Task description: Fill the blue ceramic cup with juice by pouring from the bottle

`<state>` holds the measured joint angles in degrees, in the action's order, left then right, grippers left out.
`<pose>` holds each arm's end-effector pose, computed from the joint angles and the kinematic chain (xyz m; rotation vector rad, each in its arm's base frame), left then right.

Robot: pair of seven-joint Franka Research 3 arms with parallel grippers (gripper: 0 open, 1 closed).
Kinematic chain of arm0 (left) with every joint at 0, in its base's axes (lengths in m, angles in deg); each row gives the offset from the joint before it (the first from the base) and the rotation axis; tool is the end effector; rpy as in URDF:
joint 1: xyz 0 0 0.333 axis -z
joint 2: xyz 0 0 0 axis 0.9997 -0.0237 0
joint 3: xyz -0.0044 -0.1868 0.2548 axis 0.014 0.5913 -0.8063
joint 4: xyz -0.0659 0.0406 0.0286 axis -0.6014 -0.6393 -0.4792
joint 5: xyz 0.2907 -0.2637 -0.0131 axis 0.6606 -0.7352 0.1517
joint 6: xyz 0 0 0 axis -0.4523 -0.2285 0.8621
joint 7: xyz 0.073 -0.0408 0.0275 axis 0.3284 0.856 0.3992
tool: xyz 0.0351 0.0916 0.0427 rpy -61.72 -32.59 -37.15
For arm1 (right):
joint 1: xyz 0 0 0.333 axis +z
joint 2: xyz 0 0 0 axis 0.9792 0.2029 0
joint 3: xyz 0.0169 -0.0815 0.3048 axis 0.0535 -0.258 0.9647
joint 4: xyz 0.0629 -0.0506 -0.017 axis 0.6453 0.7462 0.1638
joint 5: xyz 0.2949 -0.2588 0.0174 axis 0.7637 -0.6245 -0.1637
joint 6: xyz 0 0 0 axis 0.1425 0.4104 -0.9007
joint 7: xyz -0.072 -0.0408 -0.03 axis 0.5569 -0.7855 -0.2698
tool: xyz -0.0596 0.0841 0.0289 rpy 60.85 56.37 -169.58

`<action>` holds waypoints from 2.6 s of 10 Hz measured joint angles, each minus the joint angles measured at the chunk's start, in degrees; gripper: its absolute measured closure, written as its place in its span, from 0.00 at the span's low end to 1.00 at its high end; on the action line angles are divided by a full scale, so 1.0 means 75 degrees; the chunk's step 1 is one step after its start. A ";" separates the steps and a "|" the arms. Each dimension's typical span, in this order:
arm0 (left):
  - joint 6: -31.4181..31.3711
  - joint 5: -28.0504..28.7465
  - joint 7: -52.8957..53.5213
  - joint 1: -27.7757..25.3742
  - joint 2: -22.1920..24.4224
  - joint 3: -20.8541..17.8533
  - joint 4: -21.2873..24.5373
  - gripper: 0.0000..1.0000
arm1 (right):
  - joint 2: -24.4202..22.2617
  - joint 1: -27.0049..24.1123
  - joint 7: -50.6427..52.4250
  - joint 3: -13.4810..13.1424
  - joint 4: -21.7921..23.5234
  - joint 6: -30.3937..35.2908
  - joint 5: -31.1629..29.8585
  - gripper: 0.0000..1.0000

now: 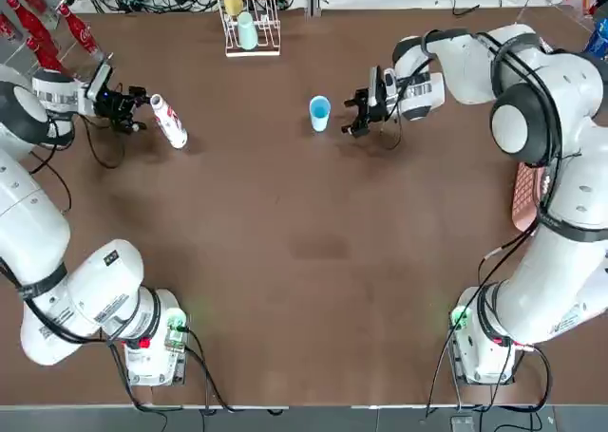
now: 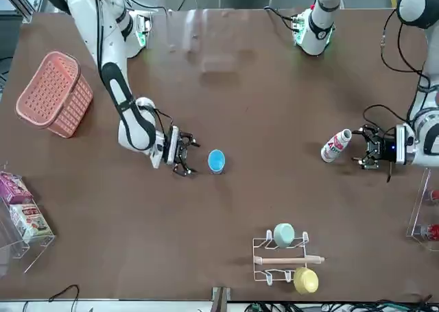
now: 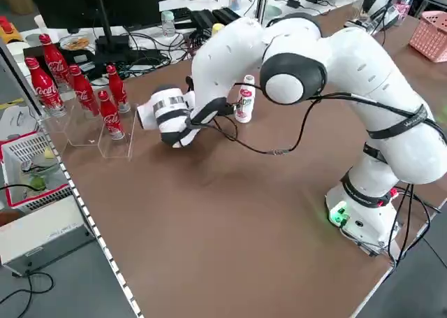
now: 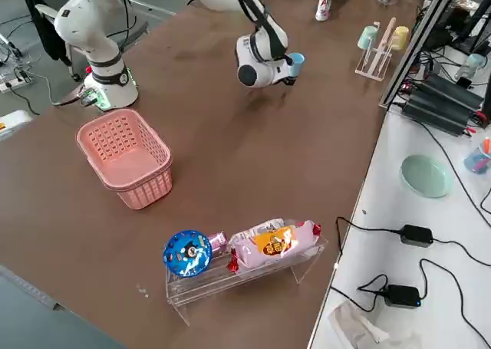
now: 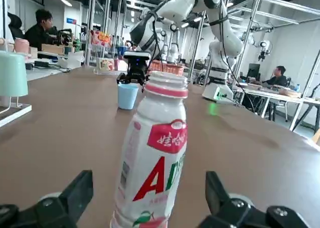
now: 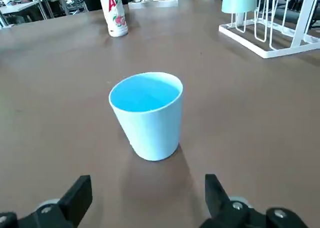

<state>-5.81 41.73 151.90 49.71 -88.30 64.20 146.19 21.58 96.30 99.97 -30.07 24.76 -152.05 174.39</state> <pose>0.5502 0.2081 0.1349 1.2594 -1.2369 0.9154 0.5303 0.2758 0.1365 -1.7591 -1.3847 -0.9318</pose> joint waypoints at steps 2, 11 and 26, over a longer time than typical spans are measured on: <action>-0.0314 -0.0084 0.0142 0.0010 -0.0011 0.0281 0.0298 0.00 | 0.0147 0.0075 0.0004 0.0000 -0.0304 -0.0142 0.0010 0.00; -0.0952 -0.0343 0.1218 0.0023 -0.0016 0.0745 0.1001 0.00 | 0.0768 0.0480 0.0034 -0.0001 -0.0979 -0.0422 0.0615 0.00; -0.1210 -0.0342 0.0713 0.0397 0.0758 0.1157 0.1054 0.51 | 0.0985 0.0903 0.0046 0.0085 -0.1164 -0.0612 0.0743 0.00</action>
<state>-14.88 39.17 157.25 52.69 -82.62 72.88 154.10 28.97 103.07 100.31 -29.44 16.03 -156.64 179.96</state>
